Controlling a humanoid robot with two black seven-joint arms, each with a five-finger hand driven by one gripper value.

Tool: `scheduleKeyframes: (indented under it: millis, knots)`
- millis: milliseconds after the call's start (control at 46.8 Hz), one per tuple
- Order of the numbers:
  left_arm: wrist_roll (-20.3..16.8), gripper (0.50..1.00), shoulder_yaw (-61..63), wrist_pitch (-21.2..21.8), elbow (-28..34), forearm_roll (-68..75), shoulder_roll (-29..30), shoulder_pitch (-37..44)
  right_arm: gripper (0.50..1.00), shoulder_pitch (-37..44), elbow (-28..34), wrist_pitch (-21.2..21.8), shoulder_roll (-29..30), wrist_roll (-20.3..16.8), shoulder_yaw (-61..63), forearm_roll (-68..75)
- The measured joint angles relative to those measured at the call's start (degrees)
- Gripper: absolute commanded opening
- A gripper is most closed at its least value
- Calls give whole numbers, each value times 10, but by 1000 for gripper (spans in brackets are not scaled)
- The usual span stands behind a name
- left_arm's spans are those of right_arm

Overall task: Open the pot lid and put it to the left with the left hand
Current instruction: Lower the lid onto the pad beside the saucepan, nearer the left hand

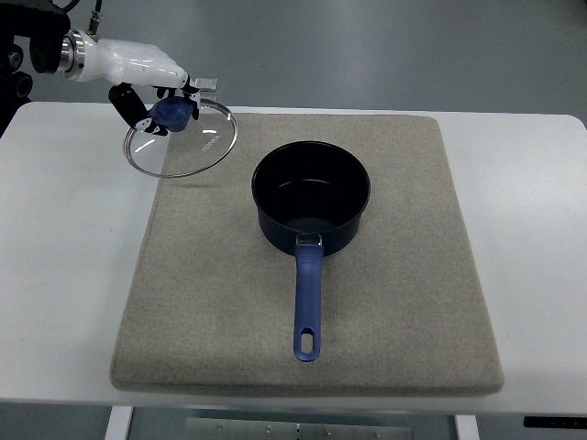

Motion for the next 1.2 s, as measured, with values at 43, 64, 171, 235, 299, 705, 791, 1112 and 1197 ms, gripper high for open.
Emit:
scheduleKeyframes:
  millis: [43,64,171,235,299,705,791,1112,1197]
  knots:
    - [0,500,1,0,0,0,0,5,917,0,0,0,0,0,0,0]
    - [0,500,2,0,0,1,0,7,917,0,0,0,0,0,0,0]
    - [0,500,4,-1,0,1,1,16,917,0,0,0,0,0,0,0]
    - [0,500,5,-2,0,5,-1,21,917,0,0,0,0,0,0,0]
    - [0,500,5,-2,0,6,-4,24,917,0,0,0,0,0,0,0]
    - [0,500,10,4,8,13,-10,25,917,0,0,0,0,0,0,0]
    - [0,500,14,19,8,17,-10,25,917,0,0,0,0,0,0,0]
    - [0,500,59,26,-14,15,-24,29,917,0,0,0,0,0,0,0]
    - [0,500,61,26,-25,17,-30,34,917,0,0,0,0,0,0,0]
